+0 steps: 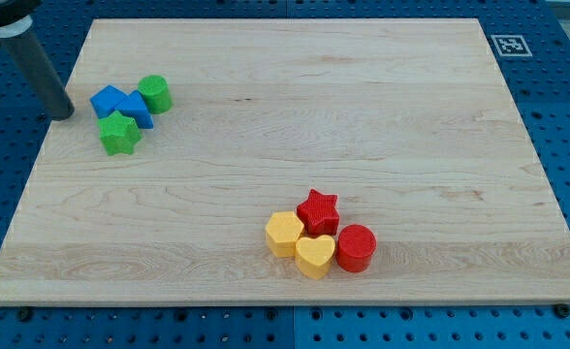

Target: Separate the group of blocks

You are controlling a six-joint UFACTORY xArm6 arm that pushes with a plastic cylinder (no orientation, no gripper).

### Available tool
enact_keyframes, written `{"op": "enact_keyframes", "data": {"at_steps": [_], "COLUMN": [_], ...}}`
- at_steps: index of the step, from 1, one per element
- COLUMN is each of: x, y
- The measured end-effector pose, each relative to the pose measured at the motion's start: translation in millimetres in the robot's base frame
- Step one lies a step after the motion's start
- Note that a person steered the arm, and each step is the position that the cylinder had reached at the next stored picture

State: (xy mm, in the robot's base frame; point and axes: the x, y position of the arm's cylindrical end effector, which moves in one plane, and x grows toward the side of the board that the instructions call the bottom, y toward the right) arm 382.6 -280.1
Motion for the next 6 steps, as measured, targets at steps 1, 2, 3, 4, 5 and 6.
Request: {"op": "enact_keyframes", "data": {"at_steps": [1,2,3,4,5,6], "x": [-7,-16,-22,-22,-22,-22], "y": [34,66,92,121,144,146]}}
